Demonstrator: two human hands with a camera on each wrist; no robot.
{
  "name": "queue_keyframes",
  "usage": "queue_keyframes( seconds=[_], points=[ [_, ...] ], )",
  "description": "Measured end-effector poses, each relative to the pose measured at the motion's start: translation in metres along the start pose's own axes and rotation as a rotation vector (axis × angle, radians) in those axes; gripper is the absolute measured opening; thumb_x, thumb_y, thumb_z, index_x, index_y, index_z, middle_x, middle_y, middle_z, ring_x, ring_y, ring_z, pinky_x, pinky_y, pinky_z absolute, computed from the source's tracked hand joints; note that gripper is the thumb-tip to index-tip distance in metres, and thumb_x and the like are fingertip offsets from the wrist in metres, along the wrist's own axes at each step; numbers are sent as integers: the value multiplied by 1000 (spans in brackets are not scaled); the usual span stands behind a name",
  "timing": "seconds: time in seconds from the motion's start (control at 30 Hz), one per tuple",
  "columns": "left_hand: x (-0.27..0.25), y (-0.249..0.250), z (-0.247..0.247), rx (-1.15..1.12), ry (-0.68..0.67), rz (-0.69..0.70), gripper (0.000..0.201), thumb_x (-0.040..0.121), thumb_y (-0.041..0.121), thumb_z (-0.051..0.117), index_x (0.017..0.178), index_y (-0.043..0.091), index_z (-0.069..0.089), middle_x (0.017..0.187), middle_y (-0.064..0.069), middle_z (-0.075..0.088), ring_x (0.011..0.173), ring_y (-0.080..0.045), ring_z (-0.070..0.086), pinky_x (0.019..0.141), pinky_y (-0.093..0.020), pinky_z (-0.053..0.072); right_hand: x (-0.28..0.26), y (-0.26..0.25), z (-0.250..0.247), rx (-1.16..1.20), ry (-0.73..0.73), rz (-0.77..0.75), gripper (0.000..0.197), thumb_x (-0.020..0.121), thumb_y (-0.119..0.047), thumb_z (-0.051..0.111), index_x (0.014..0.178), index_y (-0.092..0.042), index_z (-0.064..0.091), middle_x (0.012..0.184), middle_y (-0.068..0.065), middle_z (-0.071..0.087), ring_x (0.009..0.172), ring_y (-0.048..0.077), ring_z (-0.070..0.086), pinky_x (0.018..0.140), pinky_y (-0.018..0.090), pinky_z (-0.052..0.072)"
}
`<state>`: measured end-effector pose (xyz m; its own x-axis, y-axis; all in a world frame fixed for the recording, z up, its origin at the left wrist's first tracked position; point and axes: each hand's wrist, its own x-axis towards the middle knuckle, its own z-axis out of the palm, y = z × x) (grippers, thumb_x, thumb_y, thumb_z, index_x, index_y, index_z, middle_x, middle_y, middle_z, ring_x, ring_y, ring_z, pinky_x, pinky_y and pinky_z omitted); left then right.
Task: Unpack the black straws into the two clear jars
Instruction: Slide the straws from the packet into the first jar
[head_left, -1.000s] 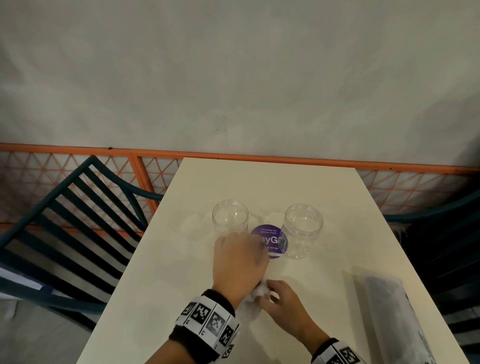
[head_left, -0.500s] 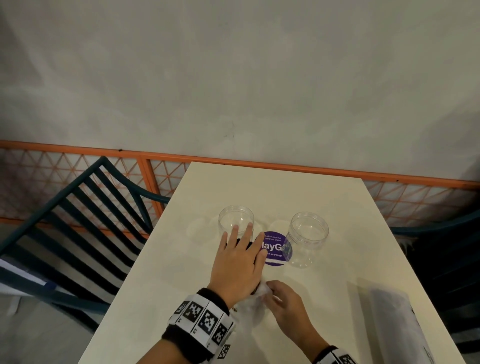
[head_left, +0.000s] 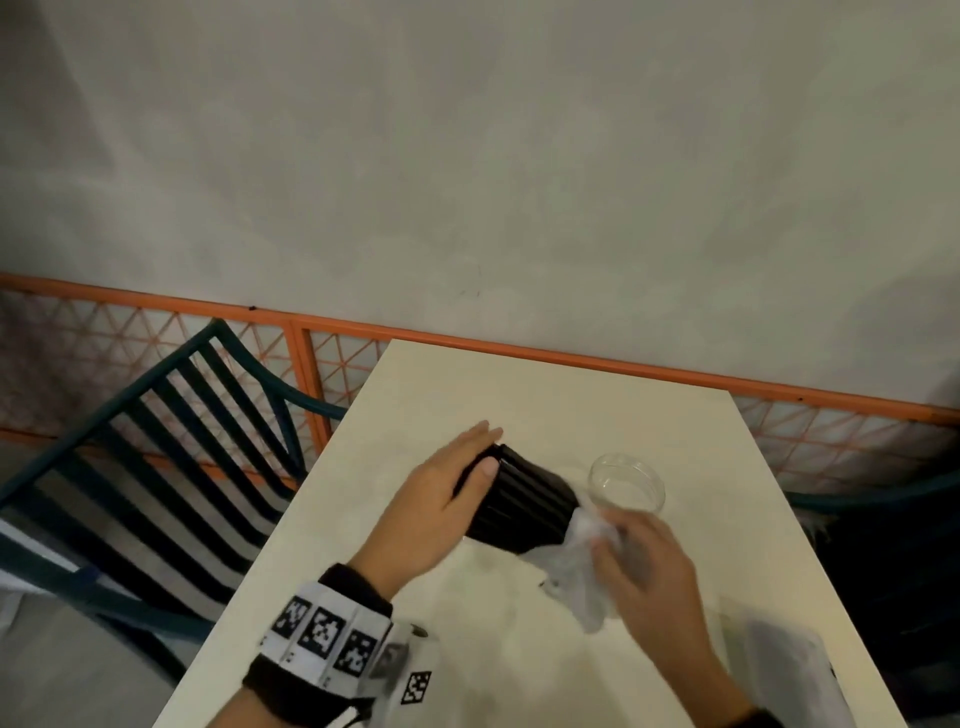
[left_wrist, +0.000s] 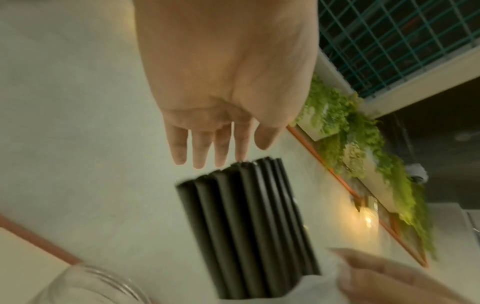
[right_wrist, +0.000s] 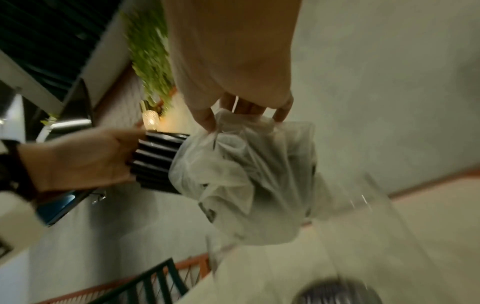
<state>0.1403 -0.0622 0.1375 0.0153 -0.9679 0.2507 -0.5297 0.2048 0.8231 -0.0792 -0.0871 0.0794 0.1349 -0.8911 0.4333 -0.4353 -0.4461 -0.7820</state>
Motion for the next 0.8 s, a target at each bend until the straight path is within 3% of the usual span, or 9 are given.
queue_keyframes(
  seconds=[0.03,0.13,0.23,0.3,0.4,0.47,0.57,0.67,0.8],
  points=[
    [3,-4,-7,-56,47,-18,38,95,29,39,134,28,43,137,20,37,125,11,31,98,5,19,13,-6,-8,-104,16,-97,29,72,-44,52,90,-26,66,87,-29,58,81,-8,49,80,0,35],
    [18,-28,-23,-141,198,-103,35,96,25,40,131,27,46,133,14,47,123,1,41,91,2,28,52,-13,-22,-391,38,-266,35,79,-37,47,94,-15,68,92,-5,66,87,4,50,95,30,36],
    [31,-58,-19,-131,248,-222,40,93,19,47,133,20,41,137,1,47,126,-17,46,95,-17,33,89,-11,-23,-619,52,-373,34,81,-33,44,94,-14,69,91,3,70,91,15,57,99,29,24],
    [37,-71,-7,-91,165,-259,64,86,23,60,140,20,27,146,-1,37,131,-19,39,101,-25,32,110,-8,-17,-707,-11,-422,33,83,-32,44,97,-17,70,90,-1,70,92,13,56,101,34,28],
    [43,-80,20,-32,18,-184,110,69,36,77,145,19,-1,155,4,11,138,-6,13,111,-22,15,130,-5,-3,-786,-126,-446,33,86,-33,42,98,-20,70,91,-4,69,91,17,62,99,47,34],
    [50,-84,37,3,34,-124,127,59,42,82,144,20,-11,156,2,-1,140,-5,2,113,-22,9,138,-6,9,-837,-187,-486,36,85,-33,39,97,-21,70,91,-3,70,89,18,62,100,44,30],
    [62,-92,58,90,83,-92,137,51,51,82,136,26,-21,155,2,-8,141,-9,-6,119,-35,10,147,-5,25,-963,-252,-572,33,84,-32,41,89,-22,72,85,-1,71,84,20,64,99,43,29],
    [69,-99,73,118,132,-132,137,50,55,80,142,20,-15,156,-3,3,144,-18,5,118,-46,10,151,-10,35,-1049,-297,-638,11,72,-26,72,81,-22,72,81,0,71,81,20,66,99,46,42],
    [75,-111,81,73,214,-173,129,50,54,81,145,11,6,147,-5,33,134,-21,32,113,-52,23,157,-20,44,-1101,-376,-669,30,50,-29,86,75,-20,72,76,1,70,76,20,67,90,51,50]
  ],
)
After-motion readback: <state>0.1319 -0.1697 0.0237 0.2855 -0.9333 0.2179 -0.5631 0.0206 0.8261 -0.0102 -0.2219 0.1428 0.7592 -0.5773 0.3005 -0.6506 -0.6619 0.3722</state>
